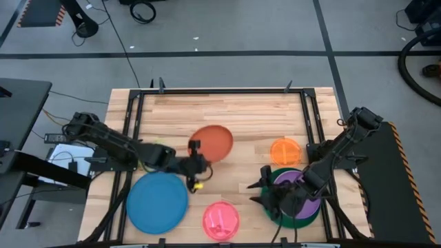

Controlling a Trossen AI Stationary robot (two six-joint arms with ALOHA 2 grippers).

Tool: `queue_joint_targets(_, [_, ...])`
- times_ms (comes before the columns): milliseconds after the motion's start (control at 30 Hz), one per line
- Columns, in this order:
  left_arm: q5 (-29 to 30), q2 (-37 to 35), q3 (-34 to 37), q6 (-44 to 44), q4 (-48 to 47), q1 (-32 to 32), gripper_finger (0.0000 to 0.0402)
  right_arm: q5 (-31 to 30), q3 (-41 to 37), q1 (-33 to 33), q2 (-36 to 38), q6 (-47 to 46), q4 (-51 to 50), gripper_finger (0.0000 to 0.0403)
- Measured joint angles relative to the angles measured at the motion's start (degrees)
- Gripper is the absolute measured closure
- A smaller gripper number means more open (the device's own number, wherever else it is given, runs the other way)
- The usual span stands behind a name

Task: Stack plastic plates
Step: Stack the orange plate on top of the purple plate

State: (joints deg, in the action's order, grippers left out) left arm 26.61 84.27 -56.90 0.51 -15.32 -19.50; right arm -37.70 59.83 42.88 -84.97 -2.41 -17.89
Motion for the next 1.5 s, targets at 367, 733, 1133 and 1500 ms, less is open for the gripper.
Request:
queue_joint_targets(367, [-7.3,13.9,-3.4,2.7,11.1,-8.7,0.0387,12.0,0.0,-3.8,-0.2,7.5,3.4,0.0206])
queue_joint_targets(733, [-7.6,21.9,-21.7,6.4,-6.9,-9.1,0.0387,16.8,-0.2,-5.9,-4.0,11.8,4.4,0.0217])
queue_joint_targets(1133, [-7.7,22.0,-21.7,6.0,-5.6,-8.6,0.0388,17.1,-0.2,-6.9,-4.0,10.9,3.7,0.0217])
queue_joint_targets(1500, [-7.5,22.0,-21.7,6.2,-5.6,-9.0,0.0388,21.7,-0.3,-12.4,-4.0,6.5,-1.5,0.022])
